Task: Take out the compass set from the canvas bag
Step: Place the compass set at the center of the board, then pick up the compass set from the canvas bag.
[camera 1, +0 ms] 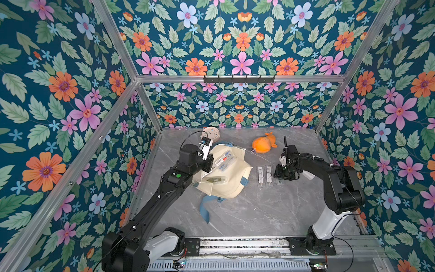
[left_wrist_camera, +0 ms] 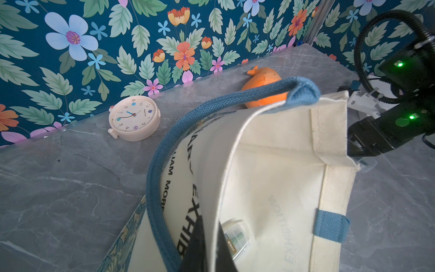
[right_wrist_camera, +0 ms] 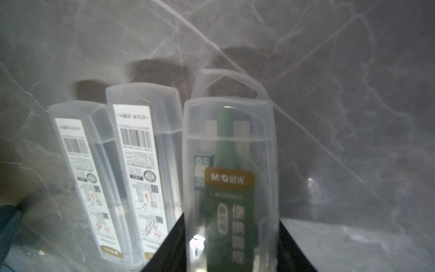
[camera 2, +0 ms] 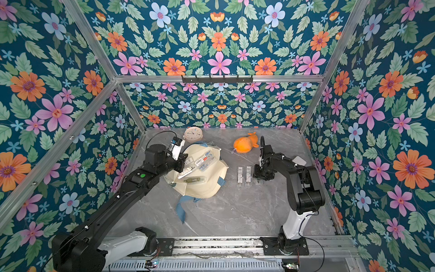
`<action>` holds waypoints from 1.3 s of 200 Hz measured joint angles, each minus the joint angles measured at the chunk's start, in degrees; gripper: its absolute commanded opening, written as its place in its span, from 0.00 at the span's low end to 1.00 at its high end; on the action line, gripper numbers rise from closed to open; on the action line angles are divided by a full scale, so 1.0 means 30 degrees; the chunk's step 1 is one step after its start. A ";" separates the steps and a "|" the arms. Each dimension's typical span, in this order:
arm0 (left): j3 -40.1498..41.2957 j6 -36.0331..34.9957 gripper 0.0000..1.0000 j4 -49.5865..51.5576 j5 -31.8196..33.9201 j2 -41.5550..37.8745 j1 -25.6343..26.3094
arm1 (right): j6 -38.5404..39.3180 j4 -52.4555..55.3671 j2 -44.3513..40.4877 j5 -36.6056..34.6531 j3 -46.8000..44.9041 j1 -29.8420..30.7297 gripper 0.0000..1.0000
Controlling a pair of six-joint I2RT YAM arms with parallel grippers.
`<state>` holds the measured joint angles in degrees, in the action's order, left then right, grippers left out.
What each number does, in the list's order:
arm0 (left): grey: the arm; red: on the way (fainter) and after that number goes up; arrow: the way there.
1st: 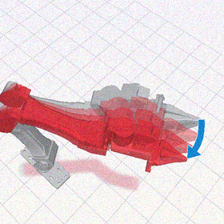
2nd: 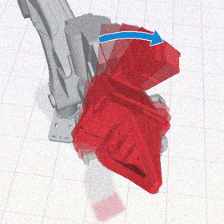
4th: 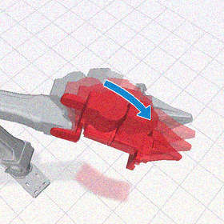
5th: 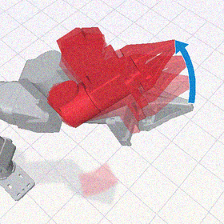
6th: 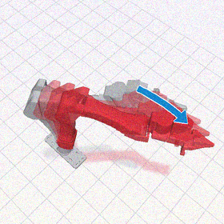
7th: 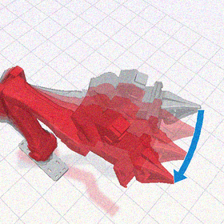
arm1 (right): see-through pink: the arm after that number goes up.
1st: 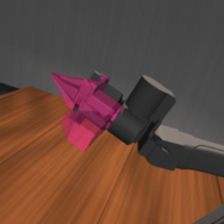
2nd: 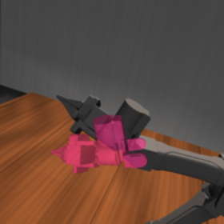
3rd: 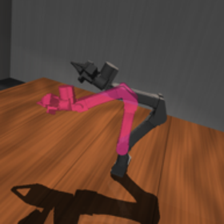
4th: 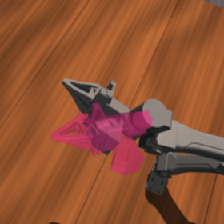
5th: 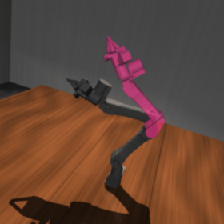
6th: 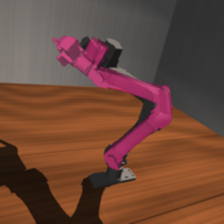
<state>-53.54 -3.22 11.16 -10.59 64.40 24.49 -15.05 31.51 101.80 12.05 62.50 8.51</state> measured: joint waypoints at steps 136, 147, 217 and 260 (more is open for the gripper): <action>0.0000 0.0007 0.00 0.0000 0.0000 -0.0080 0.0000 | -0.0342 -0.0175 -0.0087 0.0248 -0.0160 0.0029 0.56; 0.0000 0.0007 0.00 0.0000 0.0000 -0.0095 0.0000 | -0.0342 -0.0102 -0.0219 0.0240 -0.0160 0.0036 0.56; 0.0015 0.0007 0.00 -0.0007 0.0000 -0.0073 0.0000 | -0.0415 0.0743 -0.3497 -0.0153 -0.0138 0.0889 0.56; 0.0015 0.0007 0.00 -0.0080 -0.0102 0.0197 0.0000 | -0.0517 0.1005 -0.5603 -0.0080 0.0015 0.3774 0.56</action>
<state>-53.49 -3.20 10.92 -10.90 64.99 24.49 -16.60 34.52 84.99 11.81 62.54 19.84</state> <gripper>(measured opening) 0.083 0.563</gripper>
